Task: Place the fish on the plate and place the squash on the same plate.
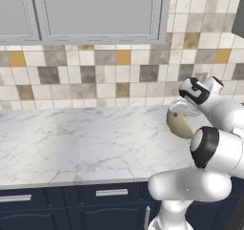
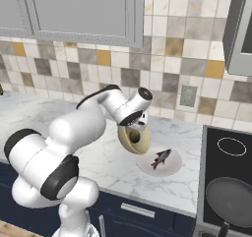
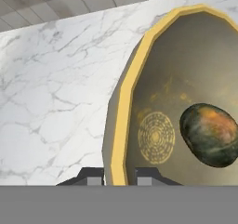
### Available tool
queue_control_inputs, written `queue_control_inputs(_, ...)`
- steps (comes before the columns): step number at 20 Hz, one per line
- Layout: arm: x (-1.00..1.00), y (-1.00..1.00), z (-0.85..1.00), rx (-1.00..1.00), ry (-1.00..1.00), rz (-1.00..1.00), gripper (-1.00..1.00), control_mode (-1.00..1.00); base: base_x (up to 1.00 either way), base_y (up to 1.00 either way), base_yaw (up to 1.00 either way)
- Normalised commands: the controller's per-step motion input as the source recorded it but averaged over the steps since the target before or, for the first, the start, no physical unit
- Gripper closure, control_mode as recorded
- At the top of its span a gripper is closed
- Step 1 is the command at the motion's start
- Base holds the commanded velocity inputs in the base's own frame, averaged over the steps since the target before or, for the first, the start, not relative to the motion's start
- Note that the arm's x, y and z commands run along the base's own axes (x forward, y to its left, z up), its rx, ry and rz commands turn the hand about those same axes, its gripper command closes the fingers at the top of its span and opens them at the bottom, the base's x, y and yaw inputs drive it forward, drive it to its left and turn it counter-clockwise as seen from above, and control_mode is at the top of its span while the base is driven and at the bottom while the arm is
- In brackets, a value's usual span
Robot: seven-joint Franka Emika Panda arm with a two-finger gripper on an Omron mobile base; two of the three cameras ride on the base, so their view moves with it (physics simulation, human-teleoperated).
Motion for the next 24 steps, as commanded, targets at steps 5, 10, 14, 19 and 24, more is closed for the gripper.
queue_control_inputs(5, 0.0, -0.13, 0.04, 0.11, -0.05, 0.0, 1.0, -1.0, 0.0, 0.0, 0.0)
queue_control_inputs(10, -0.02, -0.1, 0.13, 0.07, -0.08, 0.0, 1.0, -1.0, 0.0, 0.0, 0.0)
queue_control_inputs(14, -0.07, -0.13, 0.18, 0.07, -0.1, 0.0, 1.0, -1.0, 0.0, 0.0, 0.0)
queue_control_inputs(19, -0.09, -0.06, 0.07, 0.05, -0.1, 0.0, 1.0, -1.0, 0.0, 0.0, 0.0)
queue_control_inputs(24, -0.11, -0.02, 0.01, 0.08, -0.07, 0.0, 1.0, -1.0, 0.0, 0.0, 0.0)
